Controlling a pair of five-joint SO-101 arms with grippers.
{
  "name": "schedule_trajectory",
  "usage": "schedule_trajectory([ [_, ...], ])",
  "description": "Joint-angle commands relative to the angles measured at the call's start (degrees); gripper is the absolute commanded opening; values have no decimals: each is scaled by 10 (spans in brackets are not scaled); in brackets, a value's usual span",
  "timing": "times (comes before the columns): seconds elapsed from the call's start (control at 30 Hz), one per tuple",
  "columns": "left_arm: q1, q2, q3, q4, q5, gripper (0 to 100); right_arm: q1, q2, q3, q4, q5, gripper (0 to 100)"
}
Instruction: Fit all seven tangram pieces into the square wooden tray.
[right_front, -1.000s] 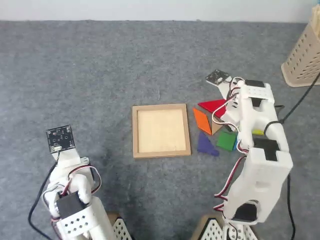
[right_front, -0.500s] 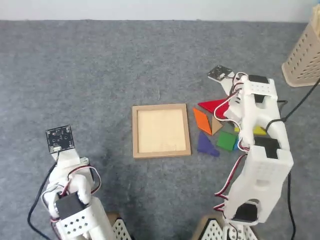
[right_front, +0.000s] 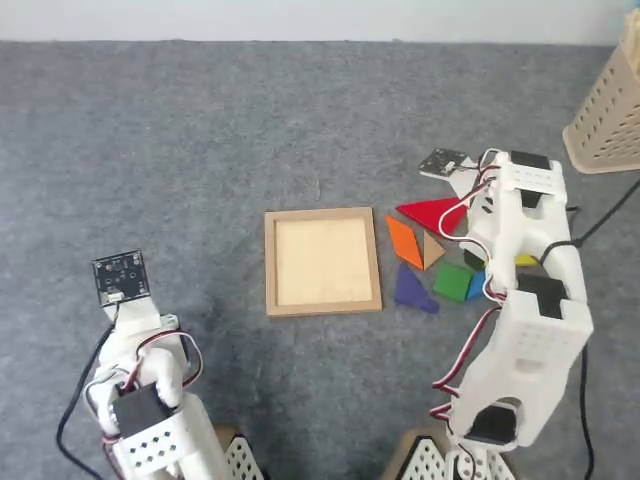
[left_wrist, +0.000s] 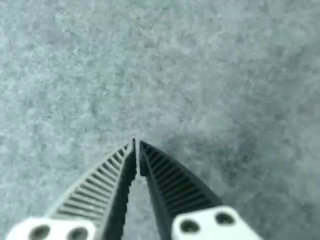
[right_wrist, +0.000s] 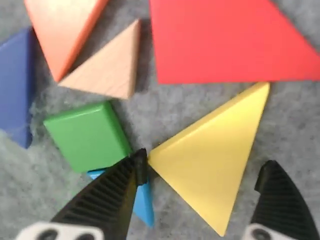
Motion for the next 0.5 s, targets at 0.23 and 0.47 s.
schedule_trajectory([
  [0.23, 1, -2, -5, 2, 5, 13, 25, 33, -9, -61, 25, 336],
  [0.47, 1, -2, -5, 2, 5, 13, 26, 37, -11, -58, -47, 98],
])
